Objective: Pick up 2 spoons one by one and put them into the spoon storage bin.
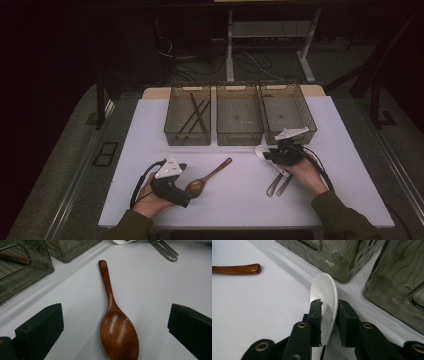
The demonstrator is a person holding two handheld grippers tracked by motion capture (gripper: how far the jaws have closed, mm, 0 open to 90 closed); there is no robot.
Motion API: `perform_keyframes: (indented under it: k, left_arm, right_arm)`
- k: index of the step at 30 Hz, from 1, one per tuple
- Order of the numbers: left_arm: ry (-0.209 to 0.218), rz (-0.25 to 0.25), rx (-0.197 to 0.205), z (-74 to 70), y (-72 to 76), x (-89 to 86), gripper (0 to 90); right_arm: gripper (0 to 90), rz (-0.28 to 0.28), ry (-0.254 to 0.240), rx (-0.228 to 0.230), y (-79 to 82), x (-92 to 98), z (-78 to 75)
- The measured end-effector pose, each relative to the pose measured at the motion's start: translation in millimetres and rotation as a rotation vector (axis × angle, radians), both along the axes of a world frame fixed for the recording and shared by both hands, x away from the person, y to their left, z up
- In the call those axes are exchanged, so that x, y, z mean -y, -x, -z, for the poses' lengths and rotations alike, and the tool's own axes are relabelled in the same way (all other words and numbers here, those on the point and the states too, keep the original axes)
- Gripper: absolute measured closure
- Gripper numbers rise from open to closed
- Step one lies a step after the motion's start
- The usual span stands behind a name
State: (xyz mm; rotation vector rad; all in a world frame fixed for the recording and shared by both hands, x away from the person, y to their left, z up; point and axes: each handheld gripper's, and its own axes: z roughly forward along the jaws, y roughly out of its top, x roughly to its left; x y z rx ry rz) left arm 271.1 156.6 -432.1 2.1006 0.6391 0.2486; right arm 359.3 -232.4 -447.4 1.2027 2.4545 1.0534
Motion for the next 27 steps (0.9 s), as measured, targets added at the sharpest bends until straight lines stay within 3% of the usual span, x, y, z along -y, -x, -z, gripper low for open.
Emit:
perform_keyframes:
  k: [8,16,27]
  left_arm:
    - [-0.001,-0.003,0.0,-0.2,0.1,-0.5,0.0]
    - [0.004,-0.003,0.001,-0.2,-0.2,-1.2,0.0]
    - [0.023,0.002,0.002,0.9,-0.7,-3.6,0.0]
  right_arm:
    - [82.3,-0.014,0.013,0.029,3.2,-2.9,-3.8]
    - [83.2,-0.023,0.045,0.054,5.2,-5.1,-6.5]
    - [83.2,-0.004,-0.002,0.082,7.1,2.8,-25.5]
